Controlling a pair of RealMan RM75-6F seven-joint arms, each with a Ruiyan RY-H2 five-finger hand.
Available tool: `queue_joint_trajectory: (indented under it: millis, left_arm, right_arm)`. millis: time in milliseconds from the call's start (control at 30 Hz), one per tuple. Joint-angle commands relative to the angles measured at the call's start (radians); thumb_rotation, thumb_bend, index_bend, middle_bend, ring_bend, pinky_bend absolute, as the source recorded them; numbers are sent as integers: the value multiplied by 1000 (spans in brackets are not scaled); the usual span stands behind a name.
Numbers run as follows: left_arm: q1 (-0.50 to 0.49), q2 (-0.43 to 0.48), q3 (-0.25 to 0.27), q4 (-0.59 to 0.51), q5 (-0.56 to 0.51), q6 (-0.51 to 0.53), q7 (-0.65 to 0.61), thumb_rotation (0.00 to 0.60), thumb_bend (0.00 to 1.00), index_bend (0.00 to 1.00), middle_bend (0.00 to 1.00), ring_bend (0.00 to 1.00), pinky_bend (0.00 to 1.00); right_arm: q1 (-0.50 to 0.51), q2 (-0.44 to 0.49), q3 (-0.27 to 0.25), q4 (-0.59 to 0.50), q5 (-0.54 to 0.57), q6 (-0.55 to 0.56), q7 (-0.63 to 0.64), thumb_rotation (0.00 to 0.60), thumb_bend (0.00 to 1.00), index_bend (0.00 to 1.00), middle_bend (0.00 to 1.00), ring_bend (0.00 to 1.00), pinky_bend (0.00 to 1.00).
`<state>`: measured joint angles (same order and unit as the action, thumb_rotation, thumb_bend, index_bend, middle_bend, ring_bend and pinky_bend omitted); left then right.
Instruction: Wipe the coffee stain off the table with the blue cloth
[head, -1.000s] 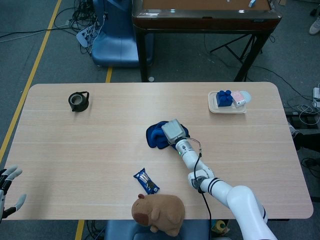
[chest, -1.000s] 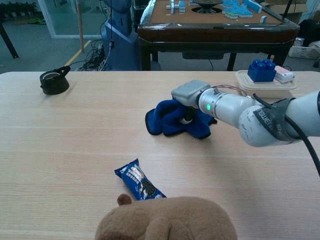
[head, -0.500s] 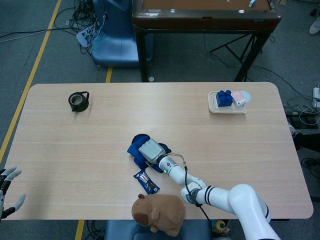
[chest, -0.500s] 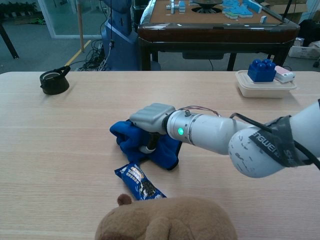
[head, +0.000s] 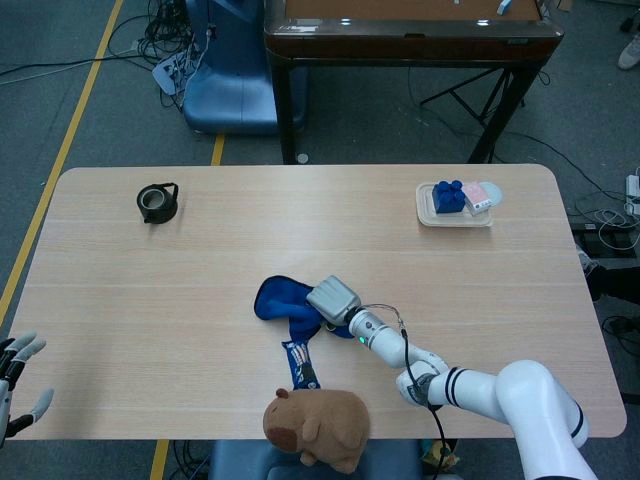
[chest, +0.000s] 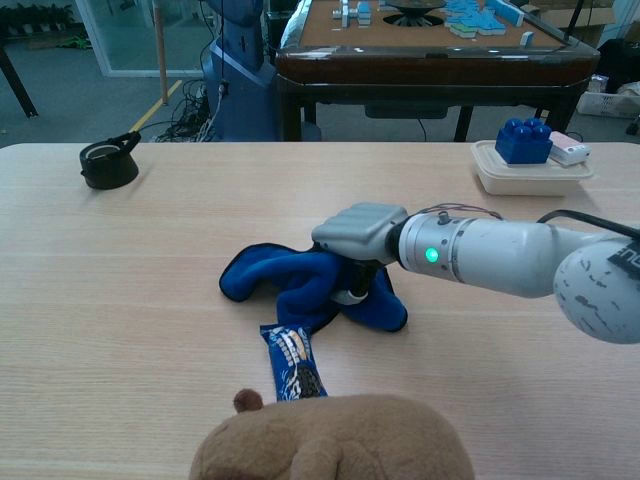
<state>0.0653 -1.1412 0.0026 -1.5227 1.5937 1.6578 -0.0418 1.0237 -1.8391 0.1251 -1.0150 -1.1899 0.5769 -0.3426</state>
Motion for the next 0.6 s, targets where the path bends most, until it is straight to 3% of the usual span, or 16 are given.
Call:
queue_joint_trajectory:
  millis: [33, 267, 600]
  left_arm:
    - [-1, 0, 1, 0, 3, -1, 1, 600, 268, 208, 164, 123, 66]
    - [-2, -2, 3, 1, 8, 2, 0, 600, 268, 208, 163, 124, 66]
    - [-3, -5, 2, 8, 4, -3, -4, 600, 268, 208, 164, 123, 66]
  right_arm:
    - [-17, 23, -12, 14, 22, 3, -19, 600, 596, 704, 665, 615, 758]
    - [-70, 110, -22, -5, 80, 35, -47, 600, 596, 704, 665, 615, 759]
    - [-165, 313, -6, -148, 111, 148, -7, 600, 595, 703, 665, 615, 759]
